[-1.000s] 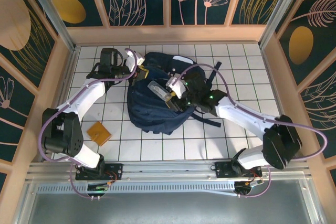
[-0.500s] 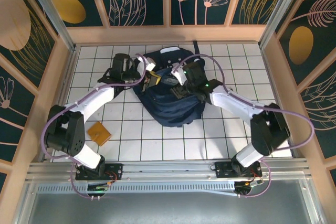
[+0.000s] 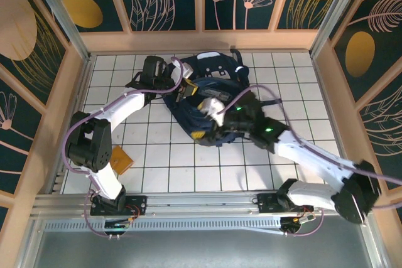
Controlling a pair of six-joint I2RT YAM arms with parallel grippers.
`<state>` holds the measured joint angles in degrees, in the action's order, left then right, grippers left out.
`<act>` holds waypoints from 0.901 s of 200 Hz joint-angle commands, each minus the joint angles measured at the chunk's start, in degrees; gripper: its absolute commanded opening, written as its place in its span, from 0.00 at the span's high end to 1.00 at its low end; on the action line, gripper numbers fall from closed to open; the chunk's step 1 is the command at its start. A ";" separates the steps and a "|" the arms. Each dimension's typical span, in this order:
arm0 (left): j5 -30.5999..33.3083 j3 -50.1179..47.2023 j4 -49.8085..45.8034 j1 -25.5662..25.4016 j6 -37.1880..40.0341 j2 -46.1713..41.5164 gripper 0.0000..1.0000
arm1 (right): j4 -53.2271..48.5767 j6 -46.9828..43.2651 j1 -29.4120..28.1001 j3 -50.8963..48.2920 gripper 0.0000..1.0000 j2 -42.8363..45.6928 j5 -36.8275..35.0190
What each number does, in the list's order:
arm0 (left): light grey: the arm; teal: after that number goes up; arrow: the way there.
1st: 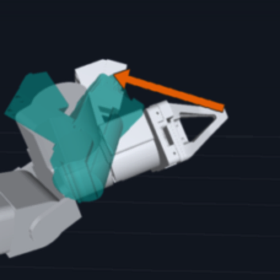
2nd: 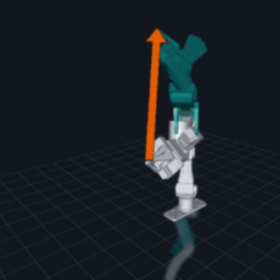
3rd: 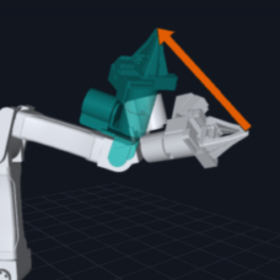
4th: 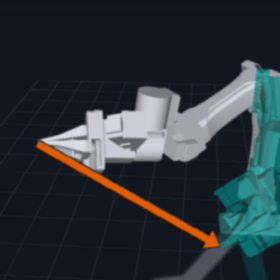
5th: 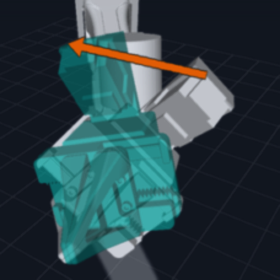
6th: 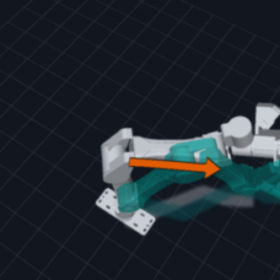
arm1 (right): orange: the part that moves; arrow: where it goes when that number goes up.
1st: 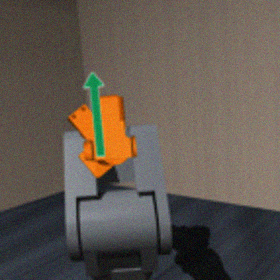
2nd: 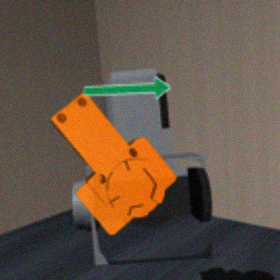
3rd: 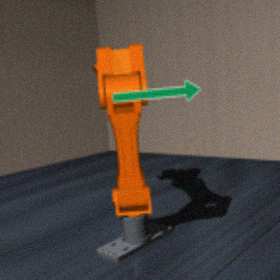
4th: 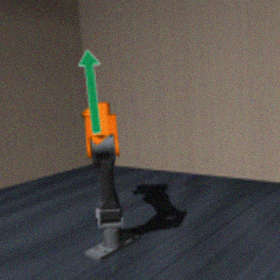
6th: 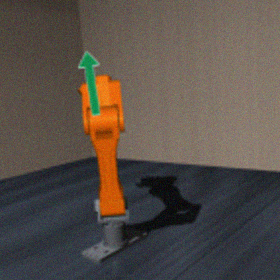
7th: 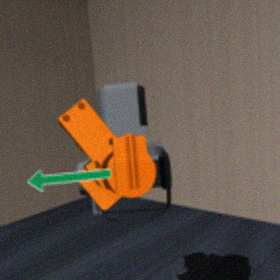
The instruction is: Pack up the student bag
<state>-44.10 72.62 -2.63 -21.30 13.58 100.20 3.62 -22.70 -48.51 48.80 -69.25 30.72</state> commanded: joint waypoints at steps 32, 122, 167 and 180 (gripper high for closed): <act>-11.35 3.39 -3.26 4.45 7.95 0.75 1.00 | 22.88 -5.15 -14.32 8.12 0.07 -28.11 6.07; -7.76 4.11 -7.74 5.66 10.08 1.31 1.00 | 24.41 -0.48 -20.31 38.57 0.06 -63.11 -0.51; -7.58 4.07 -7.31 5.95 9.63 1.57 1.00 | 21.34 -4.72 -21.98 41.99 0.17 -68.53 -7.62; -7.50 3.93 -7.20 5.94 9.62 1.55 1.00 | 21.57 -6.18 -21.79 39.81 0.24 -67.60 -6.37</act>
<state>-50.15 74.70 -10.57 -16.12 22.48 101.51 24.97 -26.26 -70.15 89.95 -136.64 25.87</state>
